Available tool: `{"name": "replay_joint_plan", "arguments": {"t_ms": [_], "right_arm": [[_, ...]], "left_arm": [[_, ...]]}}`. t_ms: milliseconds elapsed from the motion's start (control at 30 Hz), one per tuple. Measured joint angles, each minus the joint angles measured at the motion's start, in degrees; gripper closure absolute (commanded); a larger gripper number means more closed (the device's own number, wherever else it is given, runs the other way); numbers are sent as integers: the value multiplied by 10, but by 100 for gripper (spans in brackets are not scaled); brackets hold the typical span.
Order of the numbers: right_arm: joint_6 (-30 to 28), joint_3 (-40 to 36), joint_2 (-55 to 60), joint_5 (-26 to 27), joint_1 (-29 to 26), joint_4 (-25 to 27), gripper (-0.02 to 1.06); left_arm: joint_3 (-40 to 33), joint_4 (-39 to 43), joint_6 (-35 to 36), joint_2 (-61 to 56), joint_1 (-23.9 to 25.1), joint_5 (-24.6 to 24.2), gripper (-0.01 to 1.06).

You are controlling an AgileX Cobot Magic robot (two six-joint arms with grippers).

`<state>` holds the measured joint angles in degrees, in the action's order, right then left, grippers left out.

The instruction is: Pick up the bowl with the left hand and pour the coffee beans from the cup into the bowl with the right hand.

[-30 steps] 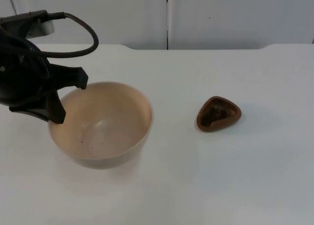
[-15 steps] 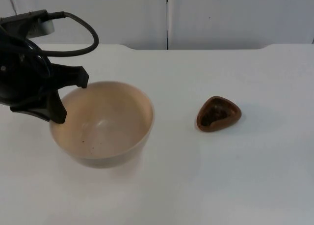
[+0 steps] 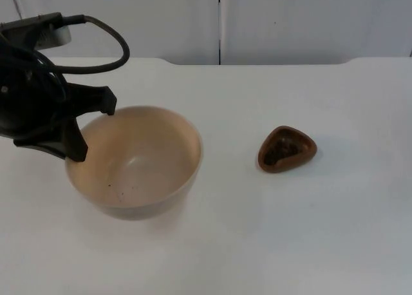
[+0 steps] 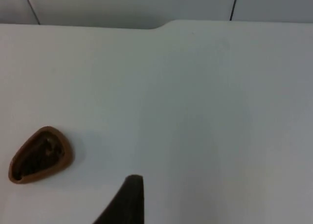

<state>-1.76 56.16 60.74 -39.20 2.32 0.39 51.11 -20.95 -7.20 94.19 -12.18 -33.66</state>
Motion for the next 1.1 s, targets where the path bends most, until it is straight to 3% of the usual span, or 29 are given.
{"name": "replay_joint_plan", "arguments": {"t_ms": [467, 800, 1100], "right_arm": [[-7, 112, 165, -10, 0, 0, -1], [-14, 195, 233, -73, 5, 1, 0], [-36, 343, 365, -159, 92, -4, 0]], "left_arm": [[0, 0, 0, 0, 0, 0, 105], [0, 0, 0, 0, 0, 0, 105], [0, 0, 0, 0, 0, 0, 105]]}}
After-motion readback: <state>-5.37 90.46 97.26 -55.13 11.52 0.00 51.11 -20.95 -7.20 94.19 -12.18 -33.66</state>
